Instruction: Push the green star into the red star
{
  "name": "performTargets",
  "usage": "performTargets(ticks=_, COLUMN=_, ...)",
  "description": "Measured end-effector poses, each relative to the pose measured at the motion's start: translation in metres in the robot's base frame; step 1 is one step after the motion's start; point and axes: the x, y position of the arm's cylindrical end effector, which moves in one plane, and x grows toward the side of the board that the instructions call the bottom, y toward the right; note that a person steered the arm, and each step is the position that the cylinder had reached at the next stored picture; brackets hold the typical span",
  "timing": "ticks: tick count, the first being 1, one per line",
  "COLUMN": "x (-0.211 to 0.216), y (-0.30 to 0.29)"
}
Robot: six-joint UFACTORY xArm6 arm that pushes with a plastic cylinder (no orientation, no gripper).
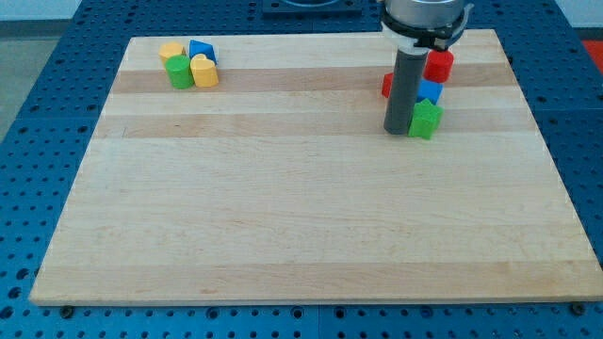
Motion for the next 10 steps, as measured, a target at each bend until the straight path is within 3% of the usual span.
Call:
performTargets(ticks=1, x=-0.001, y=0.001)
performTargets(ticks=3, x=0.056, y=0.0)
performTargets(ticks=4, x=0.056, y=0.045)
performTargets(ticks=5, x=0.041, y=0.046)
performTargets(ticks=7, x=-0.062, y=0.046)
performTargets(ticks=8, x=-0.062, y=0.046)
performTargets(ticks=9, x=-0.051, y=0.045)
performTargets(ticks=10, x=-0.004, y=0.039)
